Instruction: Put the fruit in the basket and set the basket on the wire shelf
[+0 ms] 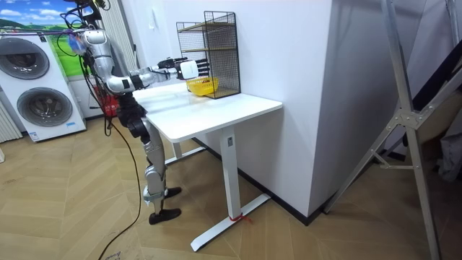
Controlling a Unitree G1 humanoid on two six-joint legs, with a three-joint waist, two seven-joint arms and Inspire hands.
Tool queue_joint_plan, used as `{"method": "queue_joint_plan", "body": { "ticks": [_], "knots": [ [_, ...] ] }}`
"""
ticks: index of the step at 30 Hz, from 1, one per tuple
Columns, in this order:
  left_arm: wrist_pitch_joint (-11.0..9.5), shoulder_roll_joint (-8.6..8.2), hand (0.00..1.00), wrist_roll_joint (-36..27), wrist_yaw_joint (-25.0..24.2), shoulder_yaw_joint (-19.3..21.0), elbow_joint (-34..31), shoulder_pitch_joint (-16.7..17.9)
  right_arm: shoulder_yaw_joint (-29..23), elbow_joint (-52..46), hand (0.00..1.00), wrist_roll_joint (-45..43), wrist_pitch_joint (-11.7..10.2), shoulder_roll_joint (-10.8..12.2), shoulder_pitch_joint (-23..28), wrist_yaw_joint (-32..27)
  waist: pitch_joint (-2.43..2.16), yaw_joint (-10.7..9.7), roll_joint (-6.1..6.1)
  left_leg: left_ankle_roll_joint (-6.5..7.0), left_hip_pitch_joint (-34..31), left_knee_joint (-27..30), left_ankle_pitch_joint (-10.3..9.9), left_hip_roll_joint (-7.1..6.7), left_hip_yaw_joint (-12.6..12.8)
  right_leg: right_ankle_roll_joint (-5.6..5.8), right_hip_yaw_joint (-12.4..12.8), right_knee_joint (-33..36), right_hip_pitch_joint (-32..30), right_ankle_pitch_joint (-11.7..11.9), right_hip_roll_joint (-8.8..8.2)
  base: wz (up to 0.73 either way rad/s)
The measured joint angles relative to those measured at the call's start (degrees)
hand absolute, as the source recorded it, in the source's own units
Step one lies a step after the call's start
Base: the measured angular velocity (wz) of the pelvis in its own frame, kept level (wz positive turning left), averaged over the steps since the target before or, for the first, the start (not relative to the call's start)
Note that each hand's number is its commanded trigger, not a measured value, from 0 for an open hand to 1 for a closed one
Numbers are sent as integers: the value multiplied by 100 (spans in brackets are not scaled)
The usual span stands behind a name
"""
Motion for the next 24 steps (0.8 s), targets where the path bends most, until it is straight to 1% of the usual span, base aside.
{"method": "queue_joint_plan", "body": {
  "ticks": [1,2,3,5,6,7,9,10,11,12,15,17,21,24],
  "knots": [
    [-97,60,0,-2,-64,-19,-20,154,-1,-113,0,18,-106,-15,129,16,0,5,-1,0,1,-4,0,-1,2,-1,3,4,-5,-1,-1,0],
    [-174,77,0,-16,-103,-20,-21,304,-19,-202,0,17,-172,-27,240,38,2,5,-3,0,0,-11,0,-2,8,-12,-1,13,-18,-7,-1,-3],
    [-200,78,0,-24,-111,-21,-21,373,-36,-259,0,17,-179,-29,301,47,0,11,-4,0,0,-13,0,-2,11,-19,5,19,-22,-12,1,-4],
    [-277,76,0,-72,-117,-16,-21,553,-113,-469,0,17,-282,-28,536,42,-10,65,-12,1,5,-13,-1,-6,18,-22,4,65,-44,-37,-7,0],
    [-293,75,0,-73,-119,-9,-21,565,-132,-491,0,18,-329,-27,584,43,-13,84,-17,1,7,-13,-1,-8,18,-20,5,83,-51,-49,-11,0],
    [-363,67,0,-74,-130,14,-22,578,-171,-526,0,19,-422,-28,697,50,-22,143,-23,1,8,-12,-1,-7,21,-20,5,84,-51,-50,-16,0],
    [-560,18,0,-73,-134,165,-104,651,-274,-592,0,18,-561,-21,908,63,-21,183,-19,2,5,-12,-2,-8,19,-21,3,82,-54,-50,-20,0],
    [-607,7,0,-73,-135,208,-134,666,-307,-603,0,18,-586,-20,949,62,-21,208,-16,2,4,-12,-2,-8,19,-21,2,81,-55,-50,-21,0],
    [-672,-14,0,-77,-134,285,-206,682,-364,-611,0,19,-656,-19,1035,56,-22,258,-9,2,4,-11,-2,-8,19,-21,1,80,-55,-50,-21,0],
    [-784,-24,0,-80,-132,335,-246,685,-404,-632,0,20,-716,-19,1126,56,-23,290,-2,2,5,-11,-2,-8,19,-21,1,80,-55,-50,-21,0],
    [-985,-76,0,-79,-117,428,-278,706,-435,-655,0,21,-752,-18,1244,62,-31,309,25,1,6,-12,-2,-8,19,-21,1,81,-56,-50,-16,0],
    [-1033,-124,0,-80,-104,458,-278,737,-436,-655,0,21,-820,-18,1296,62,-33,313,33,1,6,-13,-2,-9,19,-21,1,81,-56,-51,-13,0],
    [-1106,-134,0,-76,-103,459,-278,866,-444,-655,0,19,-863,-18,1336,61,-31,303,28,1,4,-13,-1,-12,15,-21,-3,82,-56,-51,-13,0],
    [-1232,-134,0,-70,-11,453,-278,1126,-493,-655,0,-11,-977,-19,1454,27,-28,298,13,1,-17,0,-1,-21,-17,-18,-34,82,-52,-54,-6,4]
  ]
}}
